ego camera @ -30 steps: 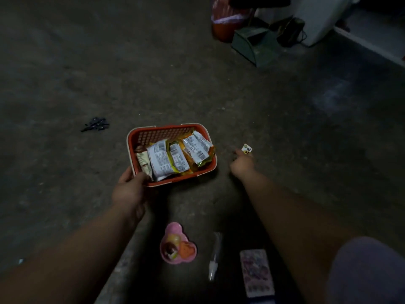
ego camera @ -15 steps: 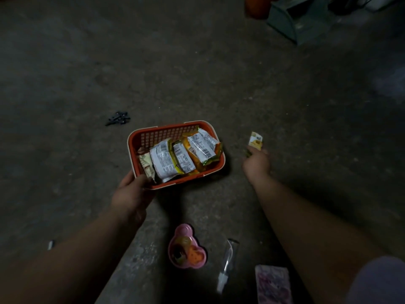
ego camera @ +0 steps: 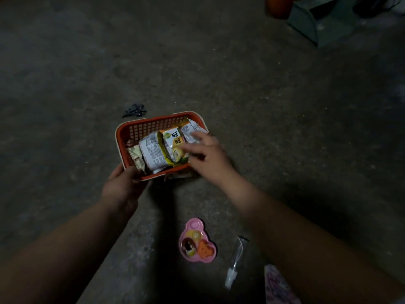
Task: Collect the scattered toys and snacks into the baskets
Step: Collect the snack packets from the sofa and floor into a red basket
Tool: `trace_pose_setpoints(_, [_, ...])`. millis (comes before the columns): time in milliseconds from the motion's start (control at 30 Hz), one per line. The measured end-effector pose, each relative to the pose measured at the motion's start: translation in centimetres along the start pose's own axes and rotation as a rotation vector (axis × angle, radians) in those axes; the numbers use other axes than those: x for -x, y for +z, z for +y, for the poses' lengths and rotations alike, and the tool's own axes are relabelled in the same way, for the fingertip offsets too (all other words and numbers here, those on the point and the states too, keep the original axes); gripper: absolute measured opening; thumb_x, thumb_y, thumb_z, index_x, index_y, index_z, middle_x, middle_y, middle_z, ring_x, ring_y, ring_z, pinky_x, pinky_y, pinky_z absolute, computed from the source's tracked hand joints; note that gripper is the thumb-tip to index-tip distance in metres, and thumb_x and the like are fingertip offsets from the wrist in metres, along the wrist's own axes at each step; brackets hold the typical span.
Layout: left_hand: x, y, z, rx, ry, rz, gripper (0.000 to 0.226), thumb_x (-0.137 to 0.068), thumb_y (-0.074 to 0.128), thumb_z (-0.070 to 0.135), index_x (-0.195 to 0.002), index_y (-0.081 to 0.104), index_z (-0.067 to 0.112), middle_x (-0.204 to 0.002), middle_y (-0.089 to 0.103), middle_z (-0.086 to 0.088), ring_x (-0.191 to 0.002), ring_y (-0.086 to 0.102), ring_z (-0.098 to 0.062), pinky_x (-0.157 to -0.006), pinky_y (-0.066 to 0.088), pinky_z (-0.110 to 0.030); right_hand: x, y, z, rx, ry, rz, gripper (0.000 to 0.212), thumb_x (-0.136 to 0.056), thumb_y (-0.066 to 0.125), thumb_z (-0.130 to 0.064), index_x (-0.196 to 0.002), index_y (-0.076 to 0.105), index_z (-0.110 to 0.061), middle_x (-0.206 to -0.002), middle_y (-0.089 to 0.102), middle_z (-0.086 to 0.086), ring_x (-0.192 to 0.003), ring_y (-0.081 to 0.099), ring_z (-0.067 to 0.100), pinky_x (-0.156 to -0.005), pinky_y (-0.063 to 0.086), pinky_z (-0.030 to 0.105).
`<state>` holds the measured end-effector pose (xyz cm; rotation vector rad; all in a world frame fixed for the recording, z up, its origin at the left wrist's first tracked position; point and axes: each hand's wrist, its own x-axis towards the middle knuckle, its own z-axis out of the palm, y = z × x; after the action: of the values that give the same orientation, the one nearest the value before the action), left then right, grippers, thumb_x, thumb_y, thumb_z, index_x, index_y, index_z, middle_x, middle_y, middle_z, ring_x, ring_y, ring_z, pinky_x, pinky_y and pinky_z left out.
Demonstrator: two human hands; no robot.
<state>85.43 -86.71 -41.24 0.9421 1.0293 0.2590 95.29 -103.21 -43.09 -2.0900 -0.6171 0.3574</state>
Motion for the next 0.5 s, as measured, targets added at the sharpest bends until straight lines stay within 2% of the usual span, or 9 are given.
trace_pose_setpoints(67, [-0.4, -0.9, 0.5, 0.035, 0.009, 0.039, 0.046, -0.087, 0.038, -0.009, -0.126, 0.056, 0.009, -0.101, 0.066, -0.010, -0.071, 0.068, -0.015, -0.059, 0.058, -0.022, -0.4, -0.8, 0.5, -0.193, 0.132, 0.217, 0.045, -0.083, 0.055, 0.004, -0.117, 0.067, -0.023, -0.134, 0.044, -0.002, -0.124, 0.043, 0.013, -0.099, 0.034, 0.013])
trace_pose_setpoints(100, [-0.6, -1.0, 0.7, 0.045, 0.008, 0.054, 0.046, -0.087, 0.038, -0.008, -0.125, 0.056, 0.010, -0.105, 0.065, -0.010, -0.074, 0.066, -0.016, -0.059, 0.058, -0.022, -0.7, -1.5, 1.4, -0.146, 0.210, 0.279, 0.043, -0.084, 0.054, 0.004, -0.118, 0.065, -0.020, -0.133, 0.044, -0.001, -0.122, 0.045, 0.014, -0.096, 0.037, 0.014])
trace_pose_setpoints(133, [-0.8, -1.8, 1.1, 0.052, 0.006, 0.080, 0.045, -0.088, 0.037, -0.008, -0.124, 0.055, 0.011, -0.104, 0.064, -0.009, -0.078, 0.064, -0.016, -0.058, 0.058, -0.021, -1.0, -1.4, 2.1, -0.025, 0.277, 0.264, 0.041, -0.085, 0.054, 0.002, -0.119, 0.063, -0.019, -0.133, 0.044, 0.002, -0.121, 0.047, 0.017, -0.095, 0.038, 0.017])
trace_pose_setpoints(200, [-1.1, -3.0, 1.9, 0.043, 0.005, 0.113, 0.041, -0.088, 0.036, -0.006, -0.120, 0.054, 0.014, -0.095, 0.063, -0.005, -0.079, 0.061, -0.014, -0.052, 0.057, -0.020, -1.5, -0.7, 3.9, 0.215, 0.345, 0.098, 0.038, -0.087, 0.055, -0.004, -0.123, 0.058, -0.015, -0.133, 0.046, 0.007, -0.121, 0.049, 0.024, -0.098, 0.041, 0.026])
trace_pose_setpoints(300, [-1.7, -5.4, 3.2, 0.054, 0.026, 0.157, 0.044, -0.088, 0.037, -0.005, -0.125, 0.054, 0.011, -0.094, 0.064, -0.005, -0.078, 0.062, -0.014, -0.052, 0.058, -0.021, -1.8, 2.6, 5.0, 0.384, 0.340, -0.142, 0.047, -0.087, 0.053, -0.010, -0.134, 0.049, -0.014, -0.140, 0.044, 0.011, -0.128, 0.045, 0.030, -0.107, 0.037, 0.034])
trace_pose_setpoints(400, [-2.2, -8.1, 4.3, 0.066, 0.049, 0.201, 0.045, -0.088, 0.040, -0.005, -0.129, 0.054, 0.009, -0.112, 0.064, -0.008, -0.085, 0.064, -0.015, -0.060, 0.058, -0.024, -1.9, 5.7, 4.6, 0.522, 0.279, -0.304, 0.063, -0.089, 0.051, -0.015, -0.147, 0.028, -0.026, -0.158, 0.019, 0.001, -0.142, 0.024, 0.027, -0.114, 0.023, 0.040])
trace_pose_setpoints(500, [-2.3, -11.0, 4.9, 0.064, 0.042, 0.252, 0.040, -0.087, 0.039, -0.005, -0.120, 0.057, 0.009, -0.109, 0.064, -0.010, -0.090, 0.063, -0.020, -0.053, 0.057, -0.020, -1.9, 8.1, 3.5, 0.671, 0.247, -0.520, 0.072, -0.090, 0.048, -0.014, -0.148, 0.016, -0.043, -0.161, -0.005, -0.007, -0.148, -0.002, 0.025, -0.115, 0.011, 0.048])
